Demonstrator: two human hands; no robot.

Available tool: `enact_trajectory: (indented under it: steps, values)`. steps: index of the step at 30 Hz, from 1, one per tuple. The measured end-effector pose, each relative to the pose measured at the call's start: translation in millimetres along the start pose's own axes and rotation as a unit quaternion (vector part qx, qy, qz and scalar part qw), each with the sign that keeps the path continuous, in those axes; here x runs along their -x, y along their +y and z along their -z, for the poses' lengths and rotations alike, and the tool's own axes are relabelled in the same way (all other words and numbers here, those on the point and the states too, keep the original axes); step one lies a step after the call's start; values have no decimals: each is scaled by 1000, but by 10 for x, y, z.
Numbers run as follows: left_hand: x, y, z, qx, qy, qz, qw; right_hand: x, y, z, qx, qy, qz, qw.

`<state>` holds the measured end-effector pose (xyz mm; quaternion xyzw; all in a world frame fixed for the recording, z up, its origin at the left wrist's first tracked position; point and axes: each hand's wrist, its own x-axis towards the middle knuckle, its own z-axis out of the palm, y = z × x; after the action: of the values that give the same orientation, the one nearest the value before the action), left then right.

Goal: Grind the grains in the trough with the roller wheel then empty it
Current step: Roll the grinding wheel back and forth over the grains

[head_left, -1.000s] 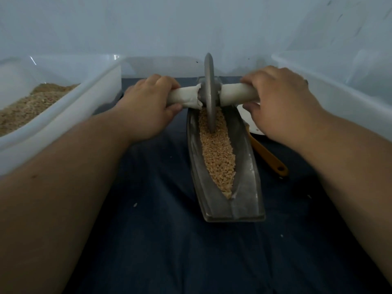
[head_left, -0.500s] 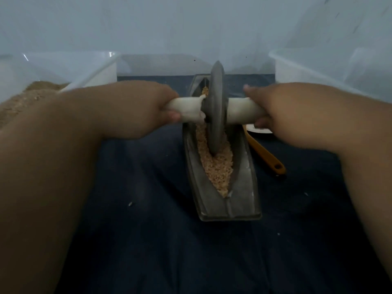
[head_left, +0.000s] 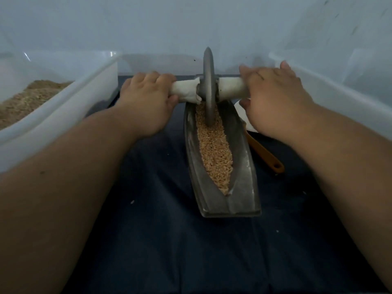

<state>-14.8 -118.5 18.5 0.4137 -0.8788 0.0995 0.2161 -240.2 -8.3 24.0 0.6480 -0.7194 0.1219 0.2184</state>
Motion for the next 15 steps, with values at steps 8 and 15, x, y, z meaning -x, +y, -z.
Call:
enact_trajectory:
  steps: [8,15]
  values:
    - [254,118,737,50,-270,-48,960,303,42,804,14,-222,70,973]
    - [140,88,458,67,-160,-6,985,243,41,313,-77,-98,55,991]
